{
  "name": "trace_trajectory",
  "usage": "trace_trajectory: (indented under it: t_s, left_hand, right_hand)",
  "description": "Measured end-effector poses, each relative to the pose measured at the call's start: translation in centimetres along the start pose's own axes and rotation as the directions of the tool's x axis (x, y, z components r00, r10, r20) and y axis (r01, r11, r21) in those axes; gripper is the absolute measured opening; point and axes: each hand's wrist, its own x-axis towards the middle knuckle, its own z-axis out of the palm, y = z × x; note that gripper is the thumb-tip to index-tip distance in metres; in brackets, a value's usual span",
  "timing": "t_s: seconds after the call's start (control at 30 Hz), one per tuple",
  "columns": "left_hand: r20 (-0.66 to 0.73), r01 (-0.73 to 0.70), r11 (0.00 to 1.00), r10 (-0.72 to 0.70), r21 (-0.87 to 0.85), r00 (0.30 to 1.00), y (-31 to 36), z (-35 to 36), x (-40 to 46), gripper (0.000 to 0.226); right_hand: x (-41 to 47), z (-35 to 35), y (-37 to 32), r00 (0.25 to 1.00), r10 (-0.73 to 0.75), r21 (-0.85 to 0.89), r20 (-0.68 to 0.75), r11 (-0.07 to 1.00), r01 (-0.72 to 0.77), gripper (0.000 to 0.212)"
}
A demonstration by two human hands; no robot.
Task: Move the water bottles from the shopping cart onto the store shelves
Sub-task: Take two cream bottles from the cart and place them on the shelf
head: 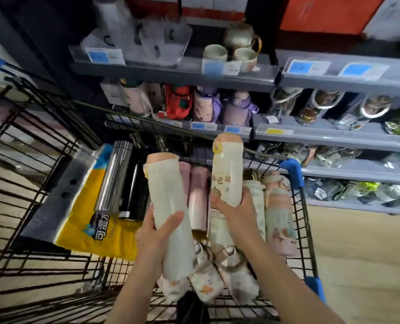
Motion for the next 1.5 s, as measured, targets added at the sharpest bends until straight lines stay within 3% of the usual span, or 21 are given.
trace_trajectory:
  t_s: [0.1, 0.17, 0.33, 0.4, 0.53, 0.67, 0.8, 1.03, 1.17, 1.37, 1.5]
  left_hand:
    - [0.006, -0.031, 1.000, 0.031, -0.004, 1.000, -0.2, 4.1, -2.6, 0.086]
    - [0.033, -0.061, 0.998, 0.061, 0.008, 0.998, -0.8, 7.3, -4.6, 0.090]
    - [-0.007, -0.159, 0.987, 0.159, 0.036, 0.987, -3.5, 18.4, -10.8, 0.055]
    - [-0.005, -0.213, 0.977, 0.213, 0.011, 0.977, -4.0, 23.3, -12.8, 0.055]
    - [0.040, -0.346, 0.936, 0.344, 0.063, 0.938, -4.0, 31.5, -15.9, 0.068]
    - [0.059, -0.488, 0.868, 0.485, 0.091, 0.873, -2.4, 36.6, -18.5, 0.063]
    - [0.035, -0.592, 0.797, 0.593, 0.116, 0.805, -0.5, 39.0, -20.0, 0.053]
    - [-0.053, -0.697, 0.716, 0.698, 0.041, 0.714, 4.4, 42.7, -18.9, 0.075]
    - [-0.103, -0.724, 0.690, 0.719, -0.006, 0.687, 6.9, 44.7, -15.9, 0.059]
    - [-0.158, -0.780, 0.620, 0.765, -0.080, 0.624, 13.5, 46.8, -9.5, 0.059]
    - [-0.211, -0.824, 0.565, 0.802, -0.035, 0.559, 18.7, 46.6, -4.1, 0.081]
  right_hand:
    - [-1.4, -5.7, -0.6, 0.995, -0.100, 0.003, -0.023, 0.995, 0.101, 0.060]
    - [-2.5, -10.1, -0.9, 0.986, -0.163, 0.019, -0.045, 0.986, 0.164, 0.053]
    - [-5.3, -23.4, 0.2, 0.960, -0.251, 0.018, -0.125, 0.967, 0.255, 0.042]
    - [-6.0, -29.0, -0.2, 0.950, -0.275, 0.011, -0.149, 0.960, 0.280, 0.043]
    - [-7.0, -38.4, -2.3, 0.909, -0.365, 0.022, -0.202, 0.926, 0.376, 0.065]
    - [-7.3, -44.0, -5.0, 0.868, -0.447, 0.075, -0.217, 0.879, 0.471, 0.039]
    - [-7.0, -46.1, -6.7, 0.842, -0.512, 0.153, -0.170, 0.830, 0.536, 0.046]
    - [-5.1, -47.7, -11.3, 0.812, -0.574, 0.243, -0.108, 0.777, 0.581, 0.047]
    - [-3.0, -47.9, -15.1, 0.809, -0.576, 0.300, -0.116, 0.756, 0.582, 0.044]
    - [3.9, -45.0, -22.0, 0.739, -0.650, 0.379, -0.177, 0.648, 0.660, 0.051]
    - [9.7, -41.6, -27.6, 0.683, -0.702, 0.488, -0.200, 0.533, 0.691, 0.068]
